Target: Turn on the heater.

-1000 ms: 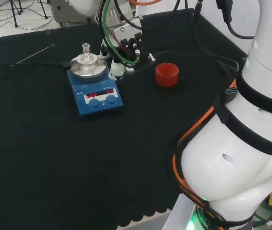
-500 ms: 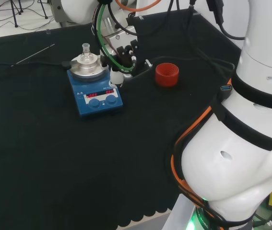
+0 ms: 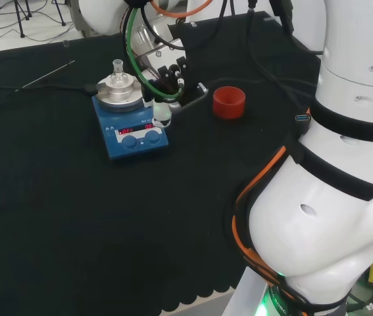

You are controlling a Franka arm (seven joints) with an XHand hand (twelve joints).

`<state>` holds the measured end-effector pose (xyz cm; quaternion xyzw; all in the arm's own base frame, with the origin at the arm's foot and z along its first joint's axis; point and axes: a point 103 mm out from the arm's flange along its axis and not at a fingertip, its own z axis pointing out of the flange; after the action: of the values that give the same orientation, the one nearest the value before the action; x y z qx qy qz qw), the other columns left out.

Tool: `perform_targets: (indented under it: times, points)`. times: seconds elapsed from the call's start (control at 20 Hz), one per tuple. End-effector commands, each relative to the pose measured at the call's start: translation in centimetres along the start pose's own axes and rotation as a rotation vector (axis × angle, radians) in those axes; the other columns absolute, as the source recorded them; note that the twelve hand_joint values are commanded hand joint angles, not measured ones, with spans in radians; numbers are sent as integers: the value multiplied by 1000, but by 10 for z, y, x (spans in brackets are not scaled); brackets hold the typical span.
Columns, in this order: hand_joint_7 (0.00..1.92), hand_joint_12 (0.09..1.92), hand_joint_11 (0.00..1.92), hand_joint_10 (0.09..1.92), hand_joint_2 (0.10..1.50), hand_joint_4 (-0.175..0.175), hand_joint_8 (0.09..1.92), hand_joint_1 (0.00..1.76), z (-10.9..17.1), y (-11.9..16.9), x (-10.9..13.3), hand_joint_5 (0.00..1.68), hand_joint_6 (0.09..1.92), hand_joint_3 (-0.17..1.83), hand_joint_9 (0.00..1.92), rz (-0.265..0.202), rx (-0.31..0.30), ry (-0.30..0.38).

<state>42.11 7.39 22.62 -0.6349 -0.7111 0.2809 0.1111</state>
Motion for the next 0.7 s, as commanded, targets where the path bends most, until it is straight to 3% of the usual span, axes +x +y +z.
perform_targets:
  times: [0.05, 0.2, 0.35, 0.5, 0.6, 0.7]
  points:
    - [1562, 1664, 1821, 1455, 640, -31, 1569, 1261, 7, -6, -2, 481, 495, 820, 1746, -17, 13, 30]
    - [1606, 1734, 1755, 1628, 582, -24, 1753, 1415, 5, -7, -4, 385, 503, 1079, 1760, -28, 20, 11]
    - [1648, 1834, 1751, 1754, 518, -16, 1853, 1495, 5, -6, 0, 332, 378, 1264, 1783, -42, 47, -6]
    - [1669, 1886, 1762, 1810, 491, -9, 1895, 1524, 7, -4, 9, 316, 286, 1344, 1799, -55, 71, -21]
    - [1675, 1898, 1766, 1822, 483, -7, 1906, 1530, 7, -3, 15, 319, 244, 1365, 1803, -28, 92, -37]
    - [1679, 1902, 1768, 1827, 481, -5, 1911, 1532, 7, -2, 26, 319, 225, 1373, 1806, -48, 95, -41]
